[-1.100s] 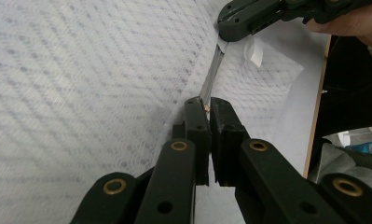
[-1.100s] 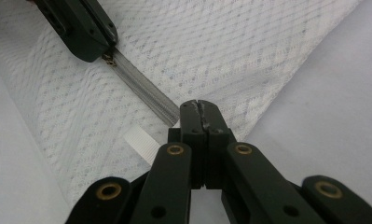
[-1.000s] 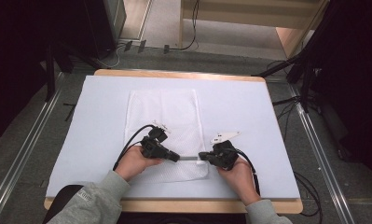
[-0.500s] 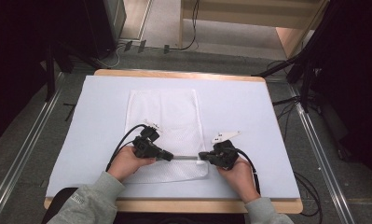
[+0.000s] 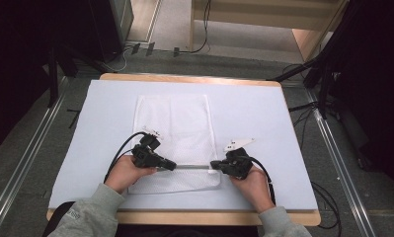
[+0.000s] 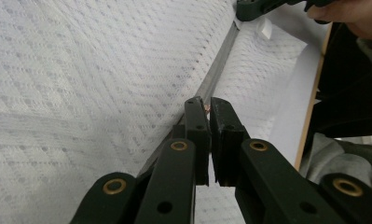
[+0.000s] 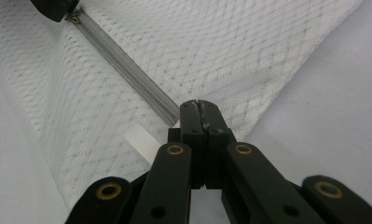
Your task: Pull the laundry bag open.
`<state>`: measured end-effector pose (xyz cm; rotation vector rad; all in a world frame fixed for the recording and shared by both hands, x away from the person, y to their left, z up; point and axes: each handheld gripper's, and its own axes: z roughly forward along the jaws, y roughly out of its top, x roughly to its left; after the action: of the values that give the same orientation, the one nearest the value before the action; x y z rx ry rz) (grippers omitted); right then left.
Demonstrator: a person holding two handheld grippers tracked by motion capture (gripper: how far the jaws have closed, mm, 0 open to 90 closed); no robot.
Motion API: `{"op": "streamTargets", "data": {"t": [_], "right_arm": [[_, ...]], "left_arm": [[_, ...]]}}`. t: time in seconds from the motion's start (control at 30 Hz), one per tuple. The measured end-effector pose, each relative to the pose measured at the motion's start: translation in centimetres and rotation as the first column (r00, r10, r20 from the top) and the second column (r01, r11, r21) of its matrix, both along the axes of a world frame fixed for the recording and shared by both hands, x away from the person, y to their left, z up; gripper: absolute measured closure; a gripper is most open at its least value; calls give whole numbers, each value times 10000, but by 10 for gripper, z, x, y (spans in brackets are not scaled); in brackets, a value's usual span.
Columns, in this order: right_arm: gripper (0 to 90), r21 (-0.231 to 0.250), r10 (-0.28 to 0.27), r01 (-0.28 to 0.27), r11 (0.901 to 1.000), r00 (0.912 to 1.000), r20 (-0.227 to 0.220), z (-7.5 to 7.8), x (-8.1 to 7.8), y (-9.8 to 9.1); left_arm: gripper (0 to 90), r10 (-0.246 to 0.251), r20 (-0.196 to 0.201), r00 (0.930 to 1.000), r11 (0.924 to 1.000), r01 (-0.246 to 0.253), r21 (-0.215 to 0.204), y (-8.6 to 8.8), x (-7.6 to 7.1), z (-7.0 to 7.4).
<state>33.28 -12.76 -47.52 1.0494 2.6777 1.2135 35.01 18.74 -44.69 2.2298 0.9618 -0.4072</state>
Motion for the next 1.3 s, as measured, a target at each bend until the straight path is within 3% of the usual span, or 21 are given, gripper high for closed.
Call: {"op": "streamTargets", "data": {"t": [0.3,1.3], "right_arm": [[900,3,6,-6,10000,10000,-15,0,0,0],[900,28,417,-418,9991,9990,131,-1,2,-1]], "left_arm": [[881,-4,-48,10000,10000,3,-63,8,-3,1],[880,1077,-162,9941,9940,-1073,229,53,-12,1]]}}
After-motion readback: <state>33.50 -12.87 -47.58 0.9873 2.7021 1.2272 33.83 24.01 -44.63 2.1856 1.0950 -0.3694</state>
